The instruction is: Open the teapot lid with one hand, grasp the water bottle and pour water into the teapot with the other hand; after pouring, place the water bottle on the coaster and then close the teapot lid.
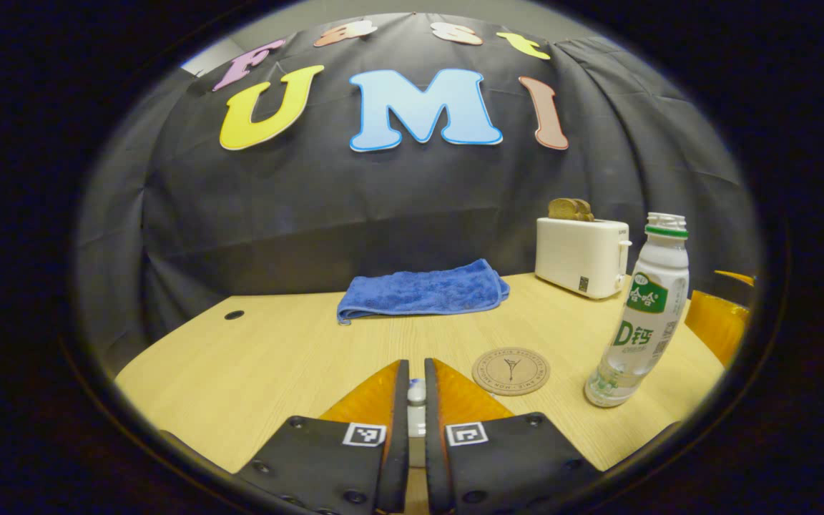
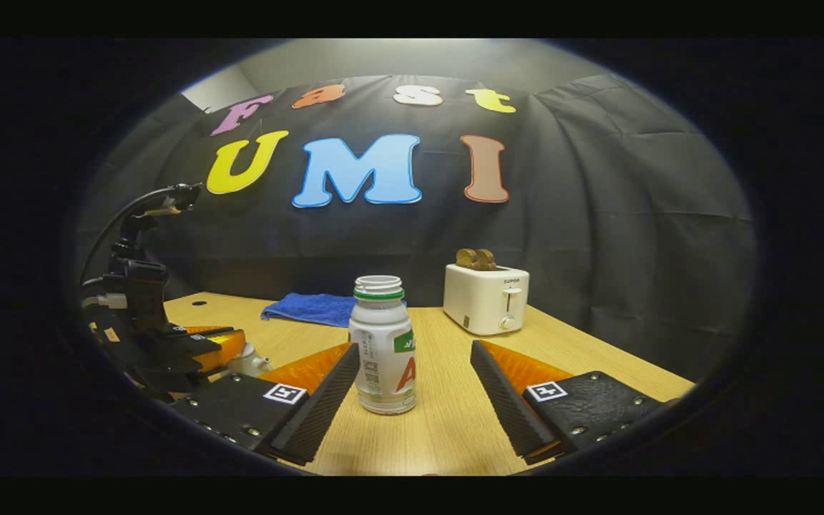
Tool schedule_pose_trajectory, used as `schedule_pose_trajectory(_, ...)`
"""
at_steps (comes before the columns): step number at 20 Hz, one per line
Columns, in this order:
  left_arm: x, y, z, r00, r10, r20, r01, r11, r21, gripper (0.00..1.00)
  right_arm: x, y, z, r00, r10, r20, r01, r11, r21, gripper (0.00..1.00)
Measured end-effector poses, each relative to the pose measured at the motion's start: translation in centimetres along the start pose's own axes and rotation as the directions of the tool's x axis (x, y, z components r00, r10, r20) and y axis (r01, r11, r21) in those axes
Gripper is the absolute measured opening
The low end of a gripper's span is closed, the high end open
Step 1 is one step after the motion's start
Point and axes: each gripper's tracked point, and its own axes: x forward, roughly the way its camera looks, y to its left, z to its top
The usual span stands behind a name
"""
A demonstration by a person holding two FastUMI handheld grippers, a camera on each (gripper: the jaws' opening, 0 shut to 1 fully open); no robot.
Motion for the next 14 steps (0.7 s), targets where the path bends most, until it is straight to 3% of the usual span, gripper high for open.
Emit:
schedule_pose_trajectory(1,-0.1,0.0,0.0,1.000,-0.005,0.005,0.005,1.000,-0.010,0.19,0.1,0.0,-0.1,1.000,0.001,-0.002,-0.001,1.000,0.001,0.96)
schedule_pose_trajectory(9,-1.9,0.5,3.1,0.996,-0.050,0.075,0.056,0.995,-0.077,0.12,0.5,0.1,-1.0,0.999,0.021,-0.031,-0.019,0.999,0.036,0.96)
schedule_pose_trajectory(13,-3.9,1.7,5.0,0.993,-0.039,0.115,0.048,0.996,-0.080,0.16,0.8,0.5,-1.7,0.998,0.043,-0.052,-0.040,0.997,0.062,0.96)
schedule_pose_trajectory(14,-4.5,2.2,5.3,0.992,-0.034,0.122,0.044,0.995,-0.086,0.12,0.9,0.7,-1.7,0.997,0.051,-0.055,-0.047,0.997,0.068,0.96)
